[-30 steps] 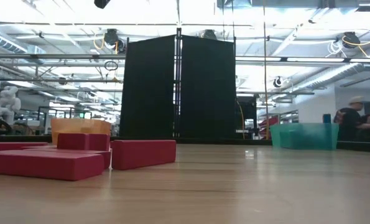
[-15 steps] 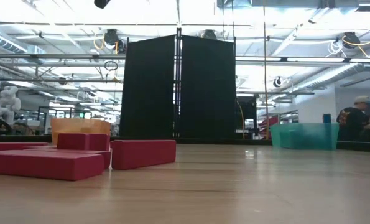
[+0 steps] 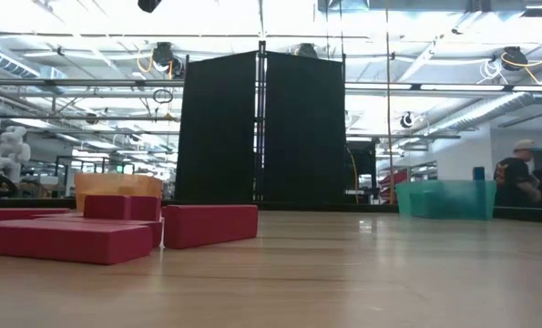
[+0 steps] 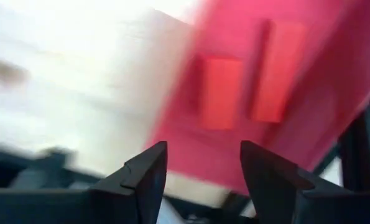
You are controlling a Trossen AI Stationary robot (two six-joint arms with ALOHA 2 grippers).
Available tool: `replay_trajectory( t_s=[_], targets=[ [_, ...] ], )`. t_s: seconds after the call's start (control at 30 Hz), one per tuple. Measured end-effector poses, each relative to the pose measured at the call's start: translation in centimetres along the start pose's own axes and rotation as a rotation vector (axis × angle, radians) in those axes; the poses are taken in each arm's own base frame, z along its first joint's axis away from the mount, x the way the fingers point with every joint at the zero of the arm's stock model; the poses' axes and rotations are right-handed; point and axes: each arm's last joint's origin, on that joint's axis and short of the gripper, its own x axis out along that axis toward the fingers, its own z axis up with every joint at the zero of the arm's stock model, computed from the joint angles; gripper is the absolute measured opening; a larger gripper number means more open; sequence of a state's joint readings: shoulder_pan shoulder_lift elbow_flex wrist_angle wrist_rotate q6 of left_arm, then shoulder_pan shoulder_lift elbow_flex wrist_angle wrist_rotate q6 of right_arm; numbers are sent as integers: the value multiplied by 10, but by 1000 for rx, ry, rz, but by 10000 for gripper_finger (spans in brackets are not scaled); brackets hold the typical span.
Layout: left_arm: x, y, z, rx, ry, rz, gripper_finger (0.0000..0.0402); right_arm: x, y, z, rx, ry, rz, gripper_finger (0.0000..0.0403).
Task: Sort blocks
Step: Put the red block into the red bin
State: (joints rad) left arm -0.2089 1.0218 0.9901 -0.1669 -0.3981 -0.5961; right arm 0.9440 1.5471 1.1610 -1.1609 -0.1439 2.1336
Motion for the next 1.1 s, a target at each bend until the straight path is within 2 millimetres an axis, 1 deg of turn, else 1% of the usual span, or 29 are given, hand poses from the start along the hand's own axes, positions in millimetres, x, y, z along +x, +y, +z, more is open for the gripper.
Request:
replay_trajectory(
  t_s=[0.13,0.23,0.37,0.47,0.53,0.67,0.8,0.87,0.97,1.1],
  targets=[
    [0,0,0,1,-1,0,258,-46,15,3,-51,-116,163,189],
    [0,0,0,1,0,0,258,-82,26,14,-98,-260,307,189],
    [0,0,0,1,0,0,258,-115,41,45,-159,-442,405,189],
    [0,-1,0,1,1,-3,258,-127,56,74,-272,-505,429,189],
    [0,-1,-1,2,3,-5,258,-133,68,92,-346,-548,475,189],
    [-1,-2,-1,3,17,-26,258,-143,93,128,-499,-631,569,189],
    [-1,-3,-2,4,37,-50,258,-142,118,152,-706,-715,614,189],
    [-3,-3,-1,2,43,-69,258,-135,131,159,-834,-745,598,189],
    [-7,-3,1,-3,46,-95,258,-117,150,166,-1033,-784,534,190],
    [-11,-3,3,-6,41,-107,258,-89,175,172,-1207,-812,467,190]
  ],
)
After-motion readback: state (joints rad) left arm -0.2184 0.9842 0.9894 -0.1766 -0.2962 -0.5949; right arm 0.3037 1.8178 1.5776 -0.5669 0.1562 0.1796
